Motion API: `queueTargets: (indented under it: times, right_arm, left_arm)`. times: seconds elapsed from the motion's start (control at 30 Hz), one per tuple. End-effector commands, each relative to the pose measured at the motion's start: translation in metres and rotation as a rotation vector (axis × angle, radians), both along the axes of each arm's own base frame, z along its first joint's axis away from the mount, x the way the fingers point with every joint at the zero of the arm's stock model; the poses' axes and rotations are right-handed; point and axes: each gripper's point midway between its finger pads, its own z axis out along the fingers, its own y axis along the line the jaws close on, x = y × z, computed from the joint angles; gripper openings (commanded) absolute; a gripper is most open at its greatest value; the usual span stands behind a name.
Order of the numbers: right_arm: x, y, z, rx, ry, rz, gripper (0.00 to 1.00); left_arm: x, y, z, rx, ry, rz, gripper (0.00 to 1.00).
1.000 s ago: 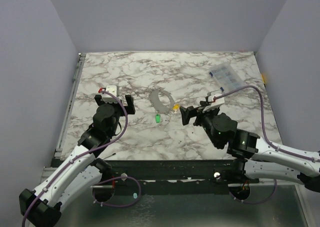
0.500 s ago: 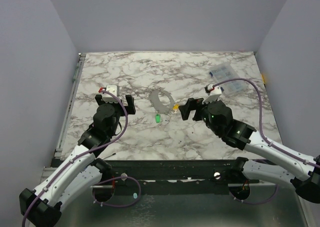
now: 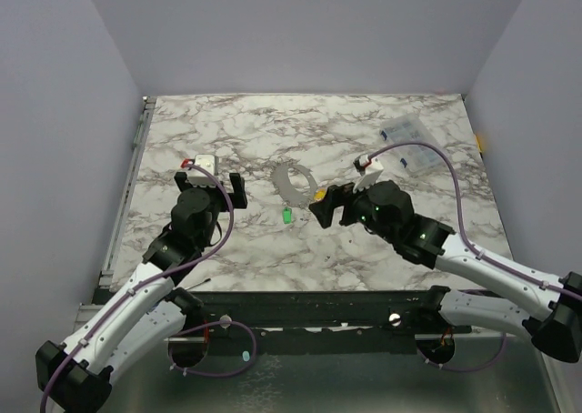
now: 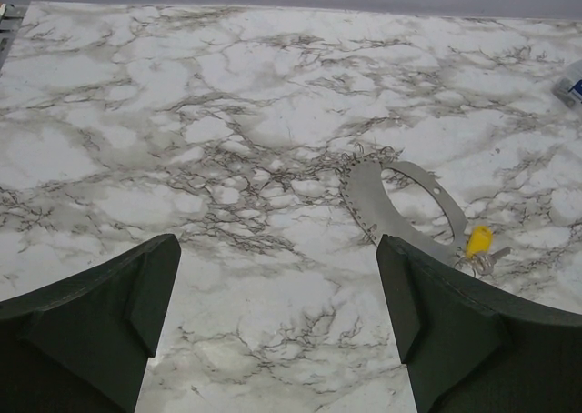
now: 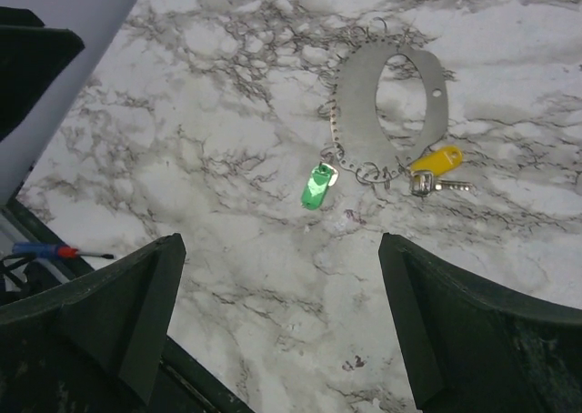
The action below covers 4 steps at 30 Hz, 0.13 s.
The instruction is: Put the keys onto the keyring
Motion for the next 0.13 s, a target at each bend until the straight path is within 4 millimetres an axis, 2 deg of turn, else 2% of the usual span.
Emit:
queueTargets:
  times: [0.0, 0.1]
  right_arm:
    - [-0.0029, 0.0169, 0.0223, 0.066, -0.058, 0.084, 1.00]
    - [0.0023, 0.0133, 0.0246, 0.038, -0.084, 0.065, 1.00]
  left_arm:
    - [0.0000, -0.0002, 0.0097, -0.009, -0.007, -0.004, 0.98]
    - [0.0001, 0.0004, 0.0089, -0.006, -0.006, -0.001, 0.98]
